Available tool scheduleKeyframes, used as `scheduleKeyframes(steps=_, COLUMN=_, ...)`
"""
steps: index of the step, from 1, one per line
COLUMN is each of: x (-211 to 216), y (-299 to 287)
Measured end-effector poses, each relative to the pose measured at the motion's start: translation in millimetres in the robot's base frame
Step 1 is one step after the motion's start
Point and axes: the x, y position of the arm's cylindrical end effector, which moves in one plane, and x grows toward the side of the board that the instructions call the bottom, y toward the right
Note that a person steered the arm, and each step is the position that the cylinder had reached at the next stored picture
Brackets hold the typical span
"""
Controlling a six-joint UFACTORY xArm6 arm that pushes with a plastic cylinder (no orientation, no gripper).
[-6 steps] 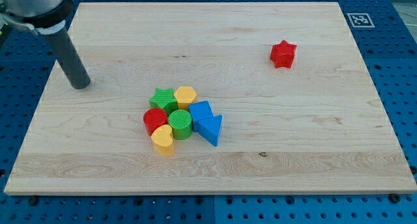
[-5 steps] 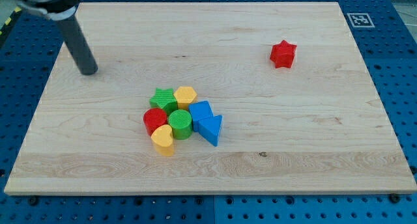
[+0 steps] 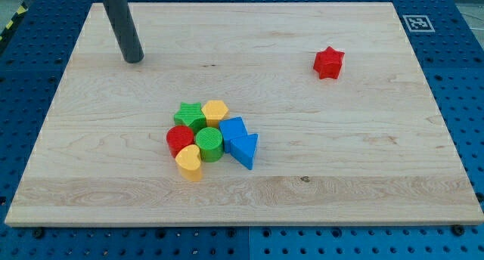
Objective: Move the arm towards the top of the board
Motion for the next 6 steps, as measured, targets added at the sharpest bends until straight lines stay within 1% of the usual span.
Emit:
scheduleKeyframes(steps=1, x=-23, y=0)
scheduleKeyframes(steps=3, x=-49, y=10)
scheduleKeyframes(steps=4, x=-49, y=36)
scheduleKeyframes(steps=5, x=-59, y=42)
scheduleKeyframes(steps=6, x=-83, y=60)
